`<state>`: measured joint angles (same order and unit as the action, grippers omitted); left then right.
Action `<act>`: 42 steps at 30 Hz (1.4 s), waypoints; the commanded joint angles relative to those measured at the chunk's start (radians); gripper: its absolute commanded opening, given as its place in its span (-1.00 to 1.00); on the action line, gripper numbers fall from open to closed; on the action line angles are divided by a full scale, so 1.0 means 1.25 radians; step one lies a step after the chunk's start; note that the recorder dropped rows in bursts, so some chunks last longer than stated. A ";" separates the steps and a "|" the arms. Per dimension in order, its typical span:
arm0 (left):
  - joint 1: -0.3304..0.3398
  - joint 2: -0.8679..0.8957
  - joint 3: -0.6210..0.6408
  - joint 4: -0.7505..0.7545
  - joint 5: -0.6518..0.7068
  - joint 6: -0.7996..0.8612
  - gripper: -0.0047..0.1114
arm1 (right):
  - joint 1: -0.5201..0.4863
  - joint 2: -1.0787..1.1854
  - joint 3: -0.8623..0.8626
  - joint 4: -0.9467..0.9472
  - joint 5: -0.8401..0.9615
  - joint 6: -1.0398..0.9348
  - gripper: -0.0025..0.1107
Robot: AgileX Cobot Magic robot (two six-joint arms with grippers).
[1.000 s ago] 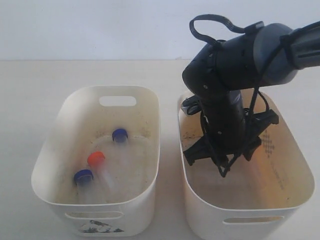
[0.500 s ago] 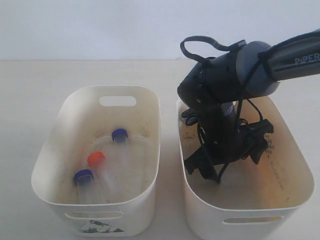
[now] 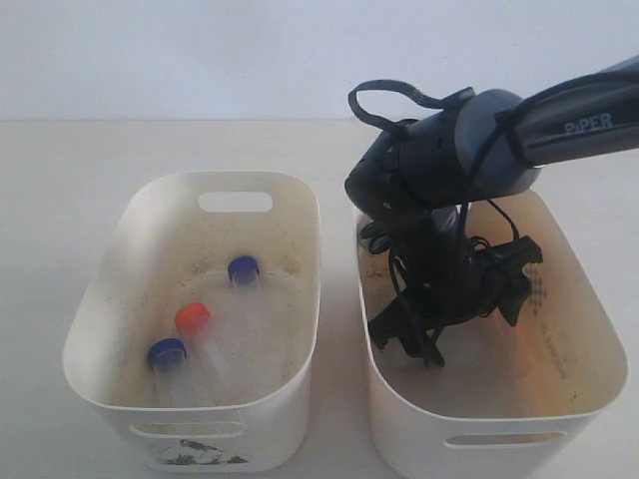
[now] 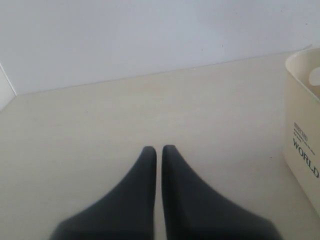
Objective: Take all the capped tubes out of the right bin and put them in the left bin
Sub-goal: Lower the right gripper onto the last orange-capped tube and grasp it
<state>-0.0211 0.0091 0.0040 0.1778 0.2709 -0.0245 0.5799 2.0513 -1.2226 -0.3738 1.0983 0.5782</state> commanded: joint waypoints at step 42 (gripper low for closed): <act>0.001 -0.001 -0.003 -0.001 -0.008 -0.009 -0.84 | -0.002 -0.178 0.018 -0.031 0.045 -0.010 -0.96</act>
<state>-0.0211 0.0091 0.0040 0.1778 0.2709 -0.0245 0.5792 1.9053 -1.2023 -0.4108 1.1529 0.5764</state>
